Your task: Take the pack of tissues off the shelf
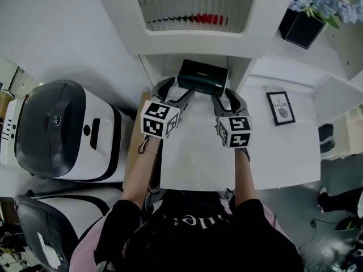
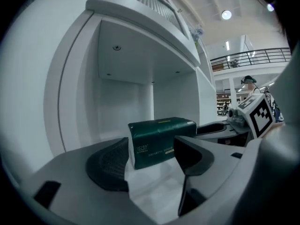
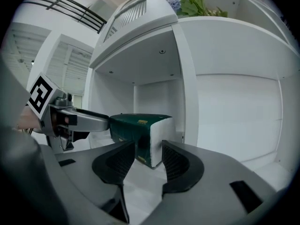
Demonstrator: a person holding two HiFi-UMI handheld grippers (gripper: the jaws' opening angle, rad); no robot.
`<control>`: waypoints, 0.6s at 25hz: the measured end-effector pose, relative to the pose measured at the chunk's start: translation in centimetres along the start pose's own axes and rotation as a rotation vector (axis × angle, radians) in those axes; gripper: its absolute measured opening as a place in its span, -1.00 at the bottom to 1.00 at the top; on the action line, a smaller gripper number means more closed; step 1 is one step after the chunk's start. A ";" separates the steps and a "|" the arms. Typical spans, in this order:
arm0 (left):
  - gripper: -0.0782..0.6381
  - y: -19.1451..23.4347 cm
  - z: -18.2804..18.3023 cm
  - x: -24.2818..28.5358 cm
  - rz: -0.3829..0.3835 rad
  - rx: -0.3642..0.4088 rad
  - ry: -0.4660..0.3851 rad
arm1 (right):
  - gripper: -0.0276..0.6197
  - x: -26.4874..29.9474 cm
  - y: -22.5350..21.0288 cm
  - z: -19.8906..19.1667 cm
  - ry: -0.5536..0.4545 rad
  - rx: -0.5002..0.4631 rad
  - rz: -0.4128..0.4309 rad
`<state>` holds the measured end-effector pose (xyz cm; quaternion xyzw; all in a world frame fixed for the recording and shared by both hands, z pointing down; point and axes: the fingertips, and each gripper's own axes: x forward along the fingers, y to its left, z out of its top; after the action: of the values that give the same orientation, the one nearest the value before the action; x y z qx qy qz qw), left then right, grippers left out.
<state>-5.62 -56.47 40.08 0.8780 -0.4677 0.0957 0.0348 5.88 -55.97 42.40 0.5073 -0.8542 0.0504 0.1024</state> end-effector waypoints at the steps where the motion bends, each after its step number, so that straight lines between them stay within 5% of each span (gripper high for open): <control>1: 0.05 0.0 -0.2 0.5 0.006 -0.004 0.012 | -0.36 0.1 0.0 0.0 0.000 -0.002 0.001; 15: 0.07 -0.2 -0.3 2.7 -0.019 -0.068 -0.018 | -0.39 0.3 -0.5 -0.2 -0.004 -0.035 -0.019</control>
<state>-4.08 -58.49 40.89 0.8815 -0.4627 0.0715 0.0616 6.22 -56.44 42.67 0.5137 -0.8502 0.0334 0.1103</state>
